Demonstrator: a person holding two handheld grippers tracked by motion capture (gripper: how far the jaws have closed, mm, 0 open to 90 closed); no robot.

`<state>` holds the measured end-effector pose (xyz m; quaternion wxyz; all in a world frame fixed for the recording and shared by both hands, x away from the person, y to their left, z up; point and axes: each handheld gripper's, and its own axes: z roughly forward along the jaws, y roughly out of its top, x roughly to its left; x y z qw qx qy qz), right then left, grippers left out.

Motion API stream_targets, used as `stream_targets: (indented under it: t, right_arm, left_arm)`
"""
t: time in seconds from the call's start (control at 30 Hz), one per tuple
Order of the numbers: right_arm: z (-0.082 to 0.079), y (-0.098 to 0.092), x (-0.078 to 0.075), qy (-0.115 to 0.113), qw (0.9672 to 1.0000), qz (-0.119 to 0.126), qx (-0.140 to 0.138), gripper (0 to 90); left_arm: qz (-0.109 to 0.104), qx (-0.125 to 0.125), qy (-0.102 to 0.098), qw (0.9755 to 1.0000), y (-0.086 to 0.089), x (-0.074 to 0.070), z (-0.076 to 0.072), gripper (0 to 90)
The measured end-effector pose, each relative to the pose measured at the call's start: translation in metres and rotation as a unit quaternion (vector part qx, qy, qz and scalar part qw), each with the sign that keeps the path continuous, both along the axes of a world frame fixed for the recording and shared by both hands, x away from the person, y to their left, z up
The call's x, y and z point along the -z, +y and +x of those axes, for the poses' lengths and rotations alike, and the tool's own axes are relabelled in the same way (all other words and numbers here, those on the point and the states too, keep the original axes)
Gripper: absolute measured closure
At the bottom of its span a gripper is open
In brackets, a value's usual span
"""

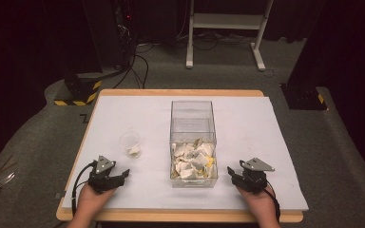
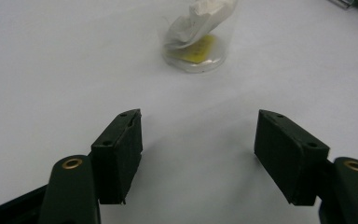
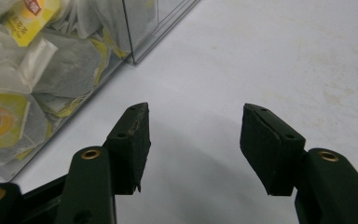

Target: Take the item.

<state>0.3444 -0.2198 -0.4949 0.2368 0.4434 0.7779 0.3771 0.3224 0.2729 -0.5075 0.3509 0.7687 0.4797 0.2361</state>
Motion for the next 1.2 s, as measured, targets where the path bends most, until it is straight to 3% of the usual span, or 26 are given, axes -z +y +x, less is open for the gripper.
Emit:
stream_targets:
  t: [0.13, 0.97, 1.2]
  right_arm:
    - [-0.004, 0.0, -0.003, -0.005, 1.0, 0.004, -0.006, 41.9]
    - [-0.023, 0.006, -0.03, -0.043, 0.9984, 0.028, -0.025, 37.1]
    - [-0.025, 0.009, -0.033, -0.045, 0.9981, 0.029, -0.031, 36.7]
  left_arm:
    - [-0.004, -0.011, 0.007, 0.9999, 0.001, 0.001, 0.001, 31.4]
    - [-0.009, -0.001, 0.016, 0.9998, 0.001, 0.001, 0.002, 27.9]
    - [-0.007, 0.0, 0.015, 0.9999, 0.001, 0.001, 0.002, 27.4]
